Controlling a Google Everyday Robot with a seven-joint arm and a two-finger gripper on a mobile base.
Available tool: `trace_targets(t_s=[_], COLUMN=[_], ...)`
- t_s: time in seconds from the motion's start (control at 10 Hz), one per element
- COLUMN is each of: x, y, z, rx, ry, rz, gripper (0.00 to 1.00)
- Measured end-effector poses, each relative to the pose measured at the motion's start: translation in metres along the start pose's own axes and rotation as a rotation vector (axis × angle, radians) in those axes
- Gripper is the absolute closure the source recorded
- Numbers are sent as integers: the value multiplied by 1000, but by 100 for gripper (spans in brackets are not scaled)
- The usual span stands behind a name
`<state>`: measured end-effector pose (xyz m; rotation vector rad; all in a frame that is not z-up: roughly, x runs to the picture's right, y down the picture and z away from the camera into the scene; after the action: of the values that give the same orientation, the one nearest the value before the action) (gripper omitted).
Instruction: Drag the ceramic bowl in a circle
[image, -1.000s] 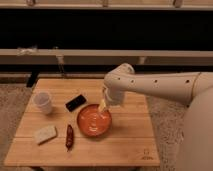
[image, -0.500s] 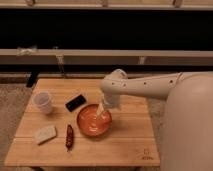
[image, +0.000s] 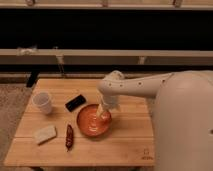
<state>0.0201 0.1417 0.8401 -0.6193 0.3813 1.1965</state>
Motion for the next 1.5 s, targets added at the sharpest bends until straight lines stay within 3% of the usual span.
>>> trace_targets(t_s=[0.2, 0.3, 0.5, 0.6, 0.7, 1.0, 1.1, 1.3, 1.5], x=[0, 0, 1, 1, 2, 9, 13, 17, 23], y=[0, 2, -1, -1, -2, -14, -25, -54, -77], z=[12, 20, 26, 27, 27, 22, 19, 9, -2], rx=[7, 13, 21, 20, 18, 3, 2, 10, 32], ry=[22, 38, 51, 58, 60, 62, 57, 36, 13], rz=[-4, -9, -7, -2, 2, 48, 82, 153, 180], gripper=[20, 25, 42, 56, 63, 94, 99, 100, 100])
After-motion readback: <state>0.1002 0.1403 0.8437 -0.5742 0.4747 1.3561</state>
